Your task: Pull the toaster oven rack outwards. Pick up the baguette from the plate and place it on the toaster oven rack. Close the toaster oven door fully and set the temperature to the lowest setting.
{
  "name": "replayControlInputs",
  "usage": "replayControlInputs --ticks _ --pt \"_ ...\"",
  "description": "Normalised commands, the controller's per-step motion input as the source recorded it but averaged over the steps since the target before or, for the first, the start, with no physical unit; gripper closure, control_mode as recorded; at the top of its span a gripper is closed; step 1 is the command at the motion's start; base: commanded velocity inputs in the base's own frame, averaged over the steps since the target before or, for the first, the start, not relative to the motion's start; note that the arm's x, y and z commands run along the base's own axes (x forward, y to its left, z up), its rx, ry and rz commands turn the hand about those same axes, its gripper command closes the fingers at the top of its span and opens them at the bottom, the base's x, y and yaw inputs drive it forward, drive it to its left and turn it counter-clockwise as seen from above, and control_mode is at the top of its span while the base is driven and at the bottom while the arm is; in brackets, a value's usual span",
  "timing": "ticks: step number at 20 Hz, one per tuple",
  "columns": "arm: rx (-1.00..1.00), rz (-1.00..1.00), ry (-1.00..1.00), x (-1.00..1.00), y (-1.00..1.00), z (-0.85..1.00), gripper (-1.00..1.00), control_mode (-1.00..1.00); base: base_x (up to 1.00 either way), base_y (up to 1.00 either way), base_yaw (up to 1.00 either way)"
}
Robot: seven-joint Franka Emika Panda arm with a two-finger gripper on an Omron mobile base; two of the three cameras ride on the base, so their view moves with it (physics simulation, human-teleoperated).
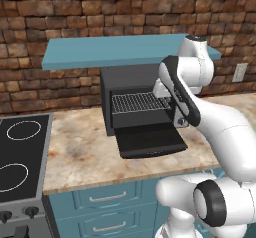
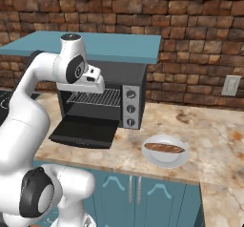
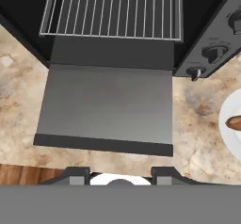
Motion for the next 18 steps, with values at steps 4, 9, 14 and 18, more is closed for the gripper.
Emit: replayControlInputs --ticks 4,9,14,18 --pt "-0.01 0.01 0.00 -0.24 0.15 -0.04 -1.00 -1.00 0.00 0.00 0.00" --pt "0.12 -0.11 -0.02 -0.39 0.06 -0.09 -1.00 -1.00 0.00 0.00 0.00" --pt "0.22 -0.30 -0.15 -0.26 0.00 -0.15 -1.00 -1.00 0.00 0.00 0.00" --pt "0.22 -0.29 -0.22 -0.07 0.00 -0.28 -1.00 -1.00 0.00 0.00 0.00"
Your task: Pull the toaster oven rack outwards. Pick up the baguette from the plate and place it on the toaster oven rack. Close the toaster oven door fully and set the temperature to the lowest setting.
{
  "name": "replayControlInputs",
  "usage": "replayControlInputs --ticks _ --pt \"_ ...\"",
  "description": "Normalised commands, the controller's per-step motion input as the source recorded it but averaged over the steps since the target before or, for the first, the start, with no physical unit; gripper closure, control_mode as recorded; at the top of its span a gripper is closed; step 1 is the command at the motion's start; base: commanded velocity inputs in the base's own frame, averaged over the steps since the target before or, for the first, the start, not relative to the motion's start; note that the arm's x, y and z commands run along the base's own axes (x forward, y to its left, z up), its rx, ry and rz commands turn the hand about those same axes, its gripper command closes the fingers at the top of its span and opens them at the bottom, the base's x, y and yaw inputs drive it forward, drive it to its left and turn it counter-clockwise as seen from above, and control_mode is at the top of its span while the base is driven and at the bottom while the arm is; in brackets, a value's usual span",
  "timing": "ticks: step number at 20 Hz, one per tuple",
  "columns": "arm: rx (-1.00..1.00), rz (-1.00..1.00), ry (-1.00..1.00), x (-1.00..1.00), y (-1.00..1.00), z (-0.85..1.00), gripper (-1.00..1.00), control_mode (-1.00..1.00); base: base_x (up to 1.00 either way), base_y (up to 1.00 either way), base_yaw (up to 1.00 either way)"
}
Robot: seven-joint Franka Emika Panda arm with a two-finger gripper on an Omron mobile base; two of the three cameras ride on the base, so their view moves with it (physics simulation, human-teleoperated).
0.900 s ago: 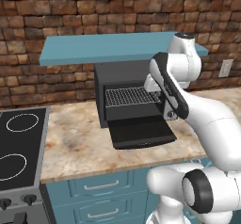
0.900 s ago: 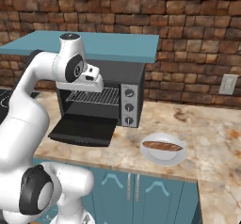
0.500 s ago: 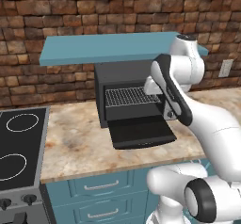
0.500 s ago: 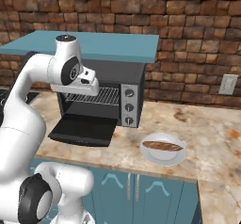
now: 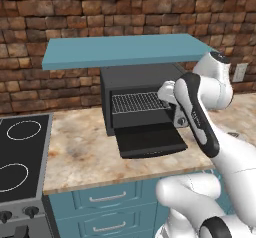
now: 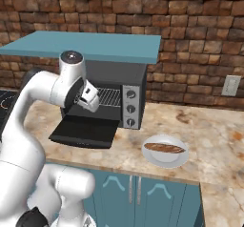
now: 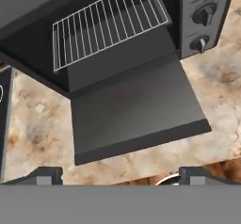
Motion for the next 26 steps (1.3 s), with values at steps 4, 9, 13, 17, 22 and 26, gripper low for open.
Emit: replayControlInputs --ticks 4,9,13,17,22,26 --pt "0.25 -0.25 -0.28 -0.04 -0.02 -0.53 -1.00 -1.00 0.00 0.00 0.00" --pt "0.25 -0.17 -0.23 0.00 -0.15 -0.54 -1.00 -1.00 0.00 0.00 0.00" --pt "0.31 -0.02 -0.10 0.01 -0.18 -0.06 -1.00 -1.00 0.00 0.00 0.00" --pt "0.27 0.00 -0.04 0.11 -0.18 0.00 -1.00 -1.00 0.00 0.00 0.00" --pt "0.16 0.00 0.00 0.26 -0.25 0.00 -1.00 -1.00 0.00 0.00 0.00" --pt "0.08 0.00 0.00 0.48 -0.11 0.00 -1.00 -1.00 0.00 0.00 0.00"
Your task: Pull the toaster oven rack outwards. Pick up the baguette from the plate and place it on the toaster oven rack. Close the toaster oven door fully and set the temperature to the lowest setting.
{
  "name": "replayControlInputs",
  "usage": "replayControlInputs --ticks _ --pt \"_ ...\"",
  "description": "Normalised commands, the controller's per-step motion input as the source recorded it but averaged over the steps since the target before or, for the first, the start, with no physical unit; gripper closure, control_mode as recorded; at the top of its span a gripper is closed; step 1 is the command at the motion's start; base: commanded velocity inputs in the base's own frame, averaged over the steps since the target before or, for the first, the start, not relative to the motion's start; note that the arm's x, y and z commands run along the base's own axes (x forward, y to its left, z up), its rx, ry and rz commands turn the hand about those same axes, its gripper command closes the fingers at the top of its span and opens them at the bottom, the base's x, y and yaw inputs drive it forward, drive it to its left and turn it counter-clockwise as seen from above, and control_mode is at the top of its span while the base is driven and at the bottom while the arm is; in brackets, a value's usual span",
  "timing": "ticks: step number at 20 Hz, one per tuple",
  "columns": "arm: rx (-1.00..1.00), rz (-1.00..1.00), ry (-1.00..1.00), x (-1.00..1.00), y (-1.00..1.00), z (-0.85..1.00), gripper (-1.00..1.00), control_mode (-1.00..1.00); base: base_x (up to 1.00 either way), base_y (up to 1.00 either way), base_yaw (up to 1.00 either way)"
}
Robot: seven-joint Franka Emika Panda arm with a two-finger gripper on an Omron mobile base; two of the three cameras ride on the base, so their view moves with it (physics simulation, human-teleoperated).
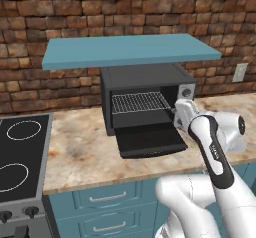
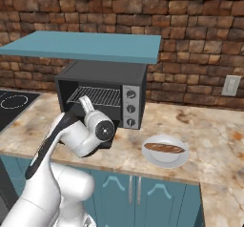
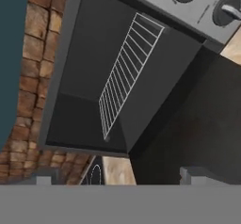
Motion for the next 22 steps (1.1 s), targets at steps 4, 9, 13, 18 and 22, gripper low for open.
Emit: replayControlInputs --ticks 4,9,13,18,22 --pt "0.04 0.00 0.00 0.49 -0.01 0.00 -1.00 -1.00 0.00 0.00 0.00" --pt "0.01 0.00 -0.03 0.44 0.00 0.00 -1.00 -1.00 0.00 0.00 0.00" --pt "0.02 0.00 0.00 0.41 0.00 -0.03 -1.00 -1.00 0.00 0.00 0.00" --pt "0.03 0.00 -0.07 0.31 0.00 -0.16 -1.00 -1.00 0.00 0.00 0.00" --pt "0.04 0.00 -0.02 0.27 0.00 -0.28 -1.00 -1.00 0.00 0.00 0.00"
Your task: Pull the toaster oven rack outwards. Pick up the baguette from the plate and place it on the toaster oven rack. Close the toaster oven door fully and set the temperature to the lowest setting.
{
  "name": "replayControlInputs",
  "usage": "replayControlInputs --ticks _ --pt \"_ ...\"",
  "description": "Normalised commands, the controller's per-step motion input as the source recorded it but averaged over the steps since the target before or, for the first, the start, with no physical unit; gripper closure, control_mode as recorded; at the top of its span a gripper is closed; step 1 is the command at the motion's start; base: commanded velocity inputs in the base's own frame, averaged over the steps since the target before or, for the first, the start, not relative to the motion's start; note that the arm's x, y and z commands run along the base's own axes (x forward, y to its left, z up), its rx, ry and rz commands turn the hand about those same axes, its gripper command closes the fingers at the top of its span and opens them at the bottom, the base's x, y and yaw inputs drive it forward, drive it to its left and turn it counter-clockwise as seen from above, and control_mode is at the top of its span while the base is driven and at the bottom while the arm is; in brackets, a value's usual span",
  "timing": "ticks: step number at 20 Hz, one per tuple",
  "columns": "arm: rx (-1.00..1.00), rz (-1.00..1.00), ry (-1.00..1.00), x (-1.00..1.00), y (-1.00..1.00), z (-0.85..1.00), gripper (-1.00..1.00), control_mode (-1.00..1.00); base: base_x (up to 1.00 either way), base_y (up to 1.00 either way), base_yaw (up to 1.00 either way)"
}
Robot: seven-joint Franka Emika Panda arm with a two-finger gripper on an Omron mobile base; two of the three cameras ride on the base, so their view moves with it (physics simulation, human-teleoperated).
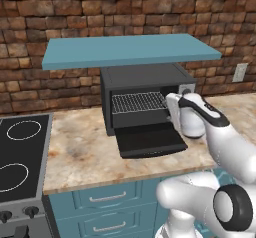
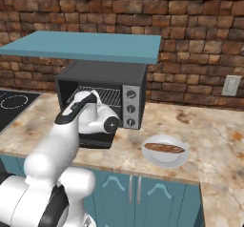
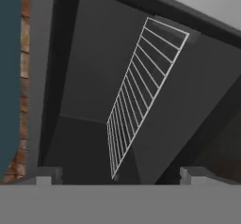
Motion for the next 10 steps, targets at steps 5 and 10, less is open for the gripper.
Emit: replayControlInputs --ticks 5,10 --pt "0.01 0.00 0.01 0.25 0.00 -0.06 -1.00 -1.00 0.00 0.00 0.00" --pt "0.03 0.00 0.00 0.24 0.00 0.00 -1.00 -1.00 0.00 0.00 0.00"
